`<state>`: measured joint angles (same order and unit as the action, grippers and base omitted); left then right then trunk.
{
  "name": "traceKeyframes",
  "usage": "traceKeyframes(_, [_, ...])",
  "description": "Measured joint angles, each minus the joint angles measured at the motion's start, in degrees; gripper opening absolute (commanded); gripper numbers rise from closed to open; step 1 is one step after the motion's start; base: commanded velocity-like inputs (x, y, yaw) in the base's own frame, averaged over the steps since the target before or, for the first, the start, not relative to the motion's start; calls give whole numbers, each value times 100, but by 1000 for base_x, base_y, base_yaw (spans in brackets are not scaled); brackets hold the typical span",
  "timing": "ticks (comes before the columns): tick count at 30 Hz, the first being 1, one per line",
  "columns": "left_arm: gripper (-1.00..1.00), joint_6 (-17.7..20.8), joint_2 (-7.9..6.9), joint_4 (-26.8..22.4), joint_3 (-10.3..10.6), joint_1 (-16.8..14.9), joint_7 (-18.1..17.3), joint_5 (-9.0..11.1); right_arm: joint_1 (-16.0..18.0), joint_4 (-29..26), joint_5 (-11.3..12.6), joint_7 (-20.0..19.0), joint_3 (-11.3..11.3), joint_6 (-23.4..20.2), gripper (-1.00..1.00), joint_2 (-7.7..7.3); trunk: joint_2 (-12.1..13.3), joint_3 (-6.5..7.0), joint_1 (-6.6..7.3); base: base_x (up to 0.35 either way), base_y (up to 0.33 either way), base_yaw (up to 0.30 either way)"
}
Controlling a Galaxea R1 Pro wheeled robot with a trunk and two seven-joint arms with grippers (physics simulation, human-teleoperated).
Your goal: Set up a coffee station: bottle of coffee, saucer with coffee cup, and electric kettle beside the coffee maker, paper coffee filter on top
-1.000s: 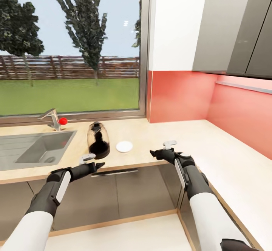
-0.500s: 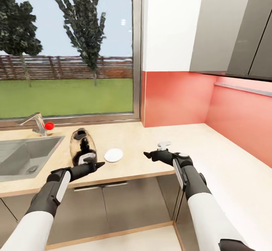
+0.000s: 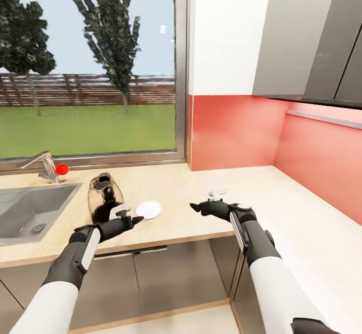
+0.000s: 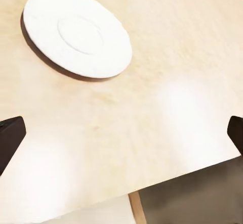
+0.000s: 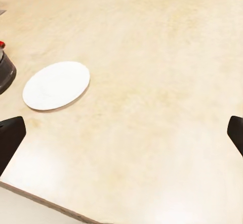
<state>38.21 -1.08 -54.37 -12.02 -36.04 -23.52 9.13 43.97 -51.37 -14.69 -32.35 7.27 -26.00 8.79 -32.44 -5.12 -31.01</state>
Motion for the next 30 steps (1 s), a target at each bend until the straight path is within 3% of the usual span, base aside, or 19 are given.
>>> traceKeyframes(3, [100,0,1,0,-10,4,3,0,0,2,0,-9,-42,-50,100,0,0,0,1,173,0,0])
traceKeyframes(5, [100,0,-4,4,-10,5,2,-2,0,-11,11,-12,-294,-171,100,0,0,0,-1,63,0,0])
traceKeyframes(9, [100,1,-2,8,-9,6,8,32,1,-28,15,-18,-489,-227,100,3,0,0,-1,17,0,0])
traceKeyframes(12, [100,4,-12,9,4,6,17,297,1,-28,12,-24,-527,-235,100,8,0,0,-1,48,0,0])
traceKeyframes(15, [100,4,-9,15,12,6,17,374,1,-26,12,-23,-528,-236,100,9,0,0,1,167,0,0])
traceKeyframes(25, [100,4,11,35,40,6,42,418,1,-49,13,-21,-522,-247,100,3,0,0,-1,70,0,0])
traceKeyframes(30, [100,-2,61,16,52,-1,335,421,1,-50,7,-12,-511,-254,100,2,0,0,-2,3,0,0])
